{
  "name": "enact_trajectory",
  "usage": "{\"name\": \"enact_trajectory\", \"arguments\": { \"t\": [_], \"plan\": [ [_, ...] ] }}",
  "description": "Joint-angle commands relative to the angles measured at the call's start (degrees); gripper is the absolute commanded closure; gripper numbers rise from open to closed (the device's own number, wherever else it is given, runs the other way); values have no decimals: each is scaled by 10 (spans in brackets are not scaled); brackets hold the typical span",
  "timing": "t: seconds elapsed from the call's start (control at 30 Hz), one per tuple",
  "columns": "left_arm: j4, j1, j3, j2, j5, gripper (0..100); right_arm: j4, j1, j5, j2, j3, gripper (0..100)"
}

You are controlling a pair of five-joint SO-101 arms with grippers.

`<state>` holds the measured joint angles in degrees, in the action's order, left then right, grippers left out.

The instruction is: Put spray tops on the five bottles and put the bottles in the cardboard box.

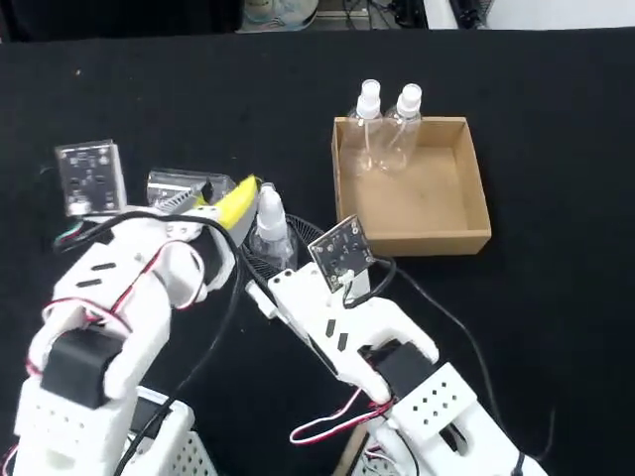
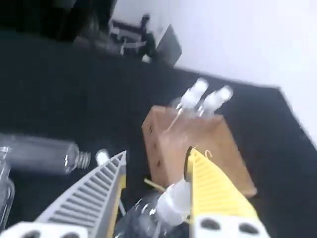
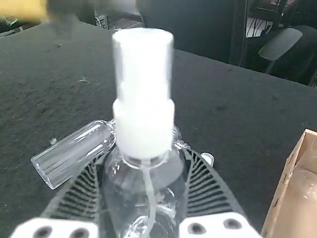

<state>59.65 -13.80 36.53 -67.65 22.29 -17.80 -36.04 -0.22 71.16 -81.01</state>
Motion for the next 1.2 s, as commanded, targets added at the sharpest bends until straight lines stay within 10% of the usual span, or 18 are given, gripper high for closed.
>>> {"name": "enact_trajectory", "arguments": {
  "t": [0.0,0.23,0.37,0.7,1.17],
  "plan": [
    [-9,2,-86,-9,1,804,15,-5,-4,11,5,987],
    [55,100,-94,-11,-17,804,-39,15,-4,13,29,987],
    [84,242,7,-11,-143,804,-151,73,-4,35,106,987],
    [-114,305,293,-14,-213,808,-264,367,2,-38,309,987],
    [-227,305,434,-14,-142,808,128,466,2,-373,284,987]
  ]
}}
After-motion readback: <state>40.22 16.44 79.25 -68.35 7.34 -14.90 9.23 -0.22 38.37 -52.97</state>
